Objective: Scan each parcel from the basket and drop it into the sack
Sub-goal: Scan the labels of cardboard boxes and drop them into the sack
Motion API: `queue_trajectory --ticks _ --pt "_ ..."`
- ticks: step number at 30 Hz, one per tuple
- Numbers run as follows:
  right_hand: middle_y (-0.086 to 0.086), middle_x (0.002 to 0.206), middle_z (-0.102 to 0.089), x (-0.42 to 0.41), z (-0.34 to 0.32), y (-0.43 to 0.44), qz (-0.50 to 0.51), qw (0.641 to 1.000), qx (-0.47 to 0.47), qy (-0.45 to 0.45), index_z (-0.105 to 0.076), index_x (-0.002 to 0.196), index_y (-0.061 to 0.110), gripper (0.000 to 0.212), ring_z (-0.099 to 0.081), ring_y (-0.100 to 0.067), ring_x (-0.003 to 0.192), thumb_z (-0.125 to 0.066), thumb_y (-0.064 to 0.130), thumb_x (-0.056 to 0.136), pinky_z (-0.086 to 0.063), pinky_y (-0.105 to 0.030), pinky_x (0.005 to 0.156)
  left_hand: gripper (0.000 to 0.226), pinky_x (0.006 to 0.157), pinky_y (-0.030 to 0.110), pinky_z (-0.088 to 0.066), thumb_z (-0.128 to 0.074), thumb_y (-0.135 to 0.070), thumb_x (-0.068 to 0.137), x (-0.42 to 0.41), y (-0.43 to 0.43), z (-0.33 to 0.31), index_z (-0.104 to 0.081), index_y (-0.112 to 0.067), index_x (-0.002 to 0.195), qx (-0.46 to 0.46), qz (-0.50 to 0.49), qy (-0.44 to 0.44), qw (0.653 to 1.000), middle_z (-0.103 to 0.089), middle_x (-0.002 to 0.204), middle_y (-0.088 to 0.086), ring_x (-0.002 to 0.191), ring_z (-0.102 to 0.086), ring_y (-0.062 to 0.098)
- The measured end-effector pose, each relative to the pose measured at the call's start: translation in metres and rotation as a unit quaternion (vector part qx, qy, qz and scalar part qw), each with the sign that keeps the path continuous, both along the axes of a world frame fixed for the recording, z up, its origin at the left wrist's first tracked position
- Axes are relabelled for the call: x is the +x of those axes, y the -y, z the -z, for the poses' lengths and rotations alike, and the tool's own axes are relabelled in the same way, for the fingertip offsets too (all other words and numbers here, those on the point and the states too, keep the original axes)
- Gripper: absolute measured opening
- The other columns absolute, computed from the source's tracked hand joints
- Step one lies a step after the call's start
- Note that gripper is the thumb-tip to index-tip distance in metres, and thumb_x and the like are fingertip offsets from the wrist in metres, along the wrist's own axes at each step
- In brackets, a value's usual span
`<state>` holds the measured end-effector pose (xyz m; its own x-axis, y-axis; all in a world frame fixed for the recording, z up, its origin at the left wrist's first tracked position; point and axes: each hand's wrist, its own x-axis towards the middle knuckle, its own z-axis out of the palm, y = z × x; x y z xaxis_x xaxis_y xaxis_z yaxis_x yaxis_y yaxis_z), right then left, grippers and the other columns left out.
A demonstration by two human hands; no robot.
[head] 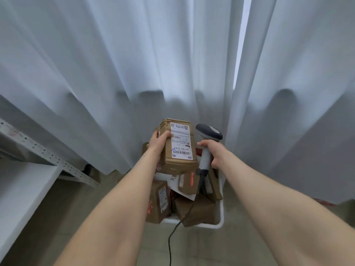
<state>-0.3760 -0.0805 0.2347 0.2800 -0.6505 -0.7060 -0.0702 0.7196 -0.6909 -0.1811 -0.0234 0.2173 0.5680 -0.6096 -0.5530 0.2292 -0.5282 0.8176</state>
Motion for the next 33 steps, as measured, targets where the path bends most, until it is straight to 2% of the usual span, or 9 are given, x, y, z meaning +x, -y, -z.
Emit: queue_trajectory --ticks 4,10,13,15,20,23,28,30,33 --pt "-0.012 0.099 -0.072 0.008 -0.041 -0.038 -0.051 0.998 -0.014 0.034 -0.063 0.101 0.012 0.018 -0.07 -0.031 0.09 -0.066 0.008 0.083 -0.056 -0.047 0.087 0.07 0.08 0.045 -0.058 -0.066 -0.03 0.073 -0.012 -0.053 -0.066 -0.043 -0.013 0.136 -0.08 -0.002 -0.018 0.997 -0.068 0.108 0.016 0.092 -0.069 0.033" --pt "-0.011 0.1 -0.075 -0.005 -0.072 -0.109 -0.098 0.99 -0.014 0.098 -0.065 0.117 0.012 0.034 -0.072 -0.031 0.092 -0.07 0.017 0.084 -0.057 -0.045 0.083 0.065 0.093 0.05 -0.052 -0.067 -0.044 0.07 -0.03 -0.138 -0.11 -0.057 -0.012 0.126 -0.122 -0.025 -0.049 0.991 -0.071 0.108 0.015 0.099 -0.069 0.034" --pt "-0.012 0.099 -0.075 -0.026 -0.084 -0.153 -0.097 0.985 0.006 0.142 -0.066 0.112 0.011 0.029 -0.071 -0.032 0.094 -0.071 0.02 0.086 -0.056 -0.044 0.081 0.045 0.089 0.041 -0.055 -0.06 -0.045 0.087 -0.054 -0.189 -0.126 -0.06 -0.014 0.12 -0.118 -0.003 -0.07 0.991 -0.071 0.11 0.013 0.101 -0.068 0.031" --pt "-0.013 0.1 -0.075 -0.038 -0.09 -0.175 -0.099 0.983 -0.005 0.152 -0.066 0.114 0.011 0.032 -0.071 -0.033 0.094 -0.072 0.02 0.084 -0.057 -0.045 0.081 0.045 0.086 0.041 -0.054 -0.061 -0.047 0.086 -0.068 -0.222 -0.135 -0.06 -0.018 0.121 -0.091 0.028 -0.088 0.992 -0.071 0.111 0.01 0.104 -0.067 0.029" --pt "-0.015 0.101 -0.075 -0.052 -0.109 -0.22 -0.11 0.984 -0.042 0.131 -0.065 0.114 0.009 0.034 -0.071 -0.035 0.095 -0.073 0.013 0.081 -0.055 -0.052 0.09 0.059 0.068 0.05 -0.05 -0.071 -0.049 0.075 -0.094 -0.294 -0.158 -0.053 -0.028 0.127 -0.012 0.042 -0.075 0.996 -0.066 0.117 0.009 0.104 -0.061 0.03" --pt "-0.015 0.101 -0.074 -0.051 -0.117 -0.244 -0.124 0.982 -0.052 0.134 -0.064 0.107 0.009 0.022 -0.071 -0.034 0.095 -0.069 0.01 0.086 -0.056 -0.049 0.088 0.066 0.068 0.051 -0.055 -0.074 -0.038 0.077 -0.098 -0.326 -0.164 -0.043 -0.035 0.135 -0.021 0.035 -0.066 0.997 -0.061 0.12 0.011 0.107 -0.06 0.032" --pt "-0.013 0.096 -0.072 -0.03 -0.127 -0.279 -0.119 0.983 -0.122 0.066 -0.062 0.101 0.007 0.023 -0.07 -0.031 0.089 -0.073 0.009 0.082 -0.056 -0.047 0.089 0.06 0.069 0.046 -0.053 -0.071 -0.032 0.081 -0.098 -0.365 -0.159 -0.042 -0.038 0.134 -0.04 -0.02 -0.041 0.998 -0.062 0.112 0.007 0.098 -0.061 0.027" --pt "-0.012 0.087 -0.069 -0.018 -0.131 -0.29 -0.126 0.98 -0.147 0.047 -0.063 0.099 0.003 0.021 -0.066 -0.027 0.076 -0.073 0.008 0.082 -0.058 -0.04 0.079 0.06 0.071 0.046 -0.052 -0.071 -0.027 0.082 -0.093 -0.38 -0.153 -0.041 -0.041 0.132 -0.059 -0.05 -0.046 0.996 -0.063 0.111 0.007 0.097 -0.061 0.029" --pt "-0.009 0.065 -0.063 -0.006 -0.138 -0.312 -0.18 0.972 -0.133 0.075 -0.062 0.1 0.001 0.016 -0.058 -0.019 0.051 -0.066 0.008 0.087 -0.05 -0.028 0.052 0.064 0.08 0.047 -0.053 -0.072 -0.023 0.081 -0.076 -0.404 -0.143 -0.039 -0.044 0.132 -0.082 -0.09 -0.023 0.992 -0.063 0.116 0.007 0.1 -0.063 0.03"
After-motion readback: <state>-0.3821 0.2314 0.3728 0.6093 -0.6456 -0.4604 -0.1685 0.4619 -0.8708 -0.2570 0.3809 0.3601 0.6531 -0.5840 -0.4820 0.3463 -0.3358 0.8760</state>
